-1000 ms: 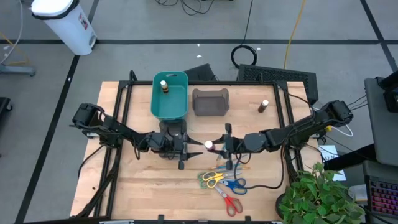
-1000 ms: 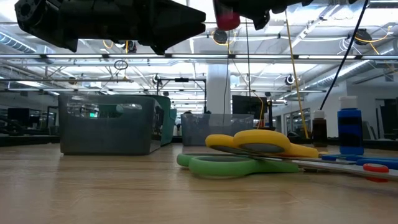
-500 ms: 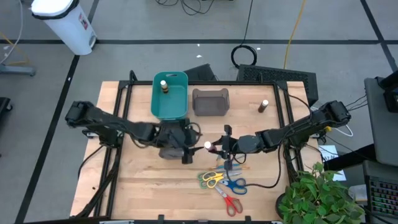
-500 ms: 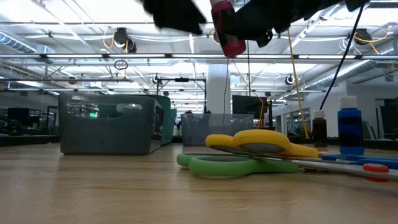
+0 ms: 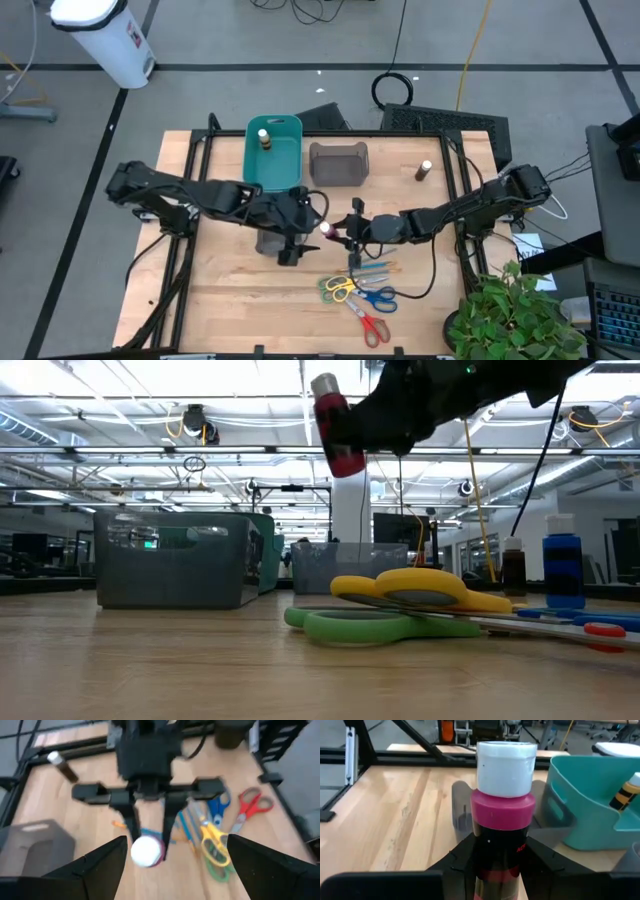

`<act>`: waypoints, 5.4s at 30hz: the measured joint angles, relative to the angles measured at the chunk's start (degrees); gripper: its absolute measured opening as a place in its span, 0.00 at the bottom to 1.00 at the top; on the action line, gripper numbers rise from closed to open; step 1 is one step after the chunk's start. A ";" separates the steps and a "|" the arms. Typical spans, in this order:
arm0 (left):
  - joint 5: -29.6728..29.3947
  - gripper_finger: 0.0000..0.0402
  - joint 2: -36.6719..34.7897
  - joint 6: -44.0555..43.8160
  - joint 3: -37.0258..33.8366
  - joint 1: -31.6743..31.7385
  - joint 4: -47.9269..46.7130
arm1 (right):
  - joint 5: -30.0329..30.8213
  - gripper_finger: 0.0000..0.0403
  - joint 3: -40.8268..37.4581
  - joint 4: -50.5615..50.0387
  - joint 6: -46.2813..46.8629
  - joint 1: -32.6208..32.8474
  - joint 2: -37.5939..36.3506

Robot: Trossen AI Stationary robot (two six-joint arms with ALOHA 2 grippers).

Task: Pick & Place Paint Supplies
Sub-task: Put the pink paint bottle into the blue bin, then put the blue paint bottle into the blue bin

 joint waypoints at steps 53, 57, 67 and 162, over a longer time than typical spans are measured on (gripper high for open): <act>3.33 0.30 6.35 -0.48 1.46 5.62 -1.71 | 0.18 0.31 0.03 0.38 0.34 -0.24 -0.09; 0.92 0.30 6.06 0.63 5.62 5.68 -7.27 | 1.12 0.40 0.26 1.13 0.20 -0.30 -0.30; -8.78 0.30 1.28 2.52 15.11 10.53 -22.07 | -0.68 0.54 -0.04 -1.50 0.39 -0.05 -1.66; 9.33 0.46 -12.85 -0.56 -24.26 49.96 -11.22 | 0.00 0.55 0.04 -7.20 0.38 0.62 -5.88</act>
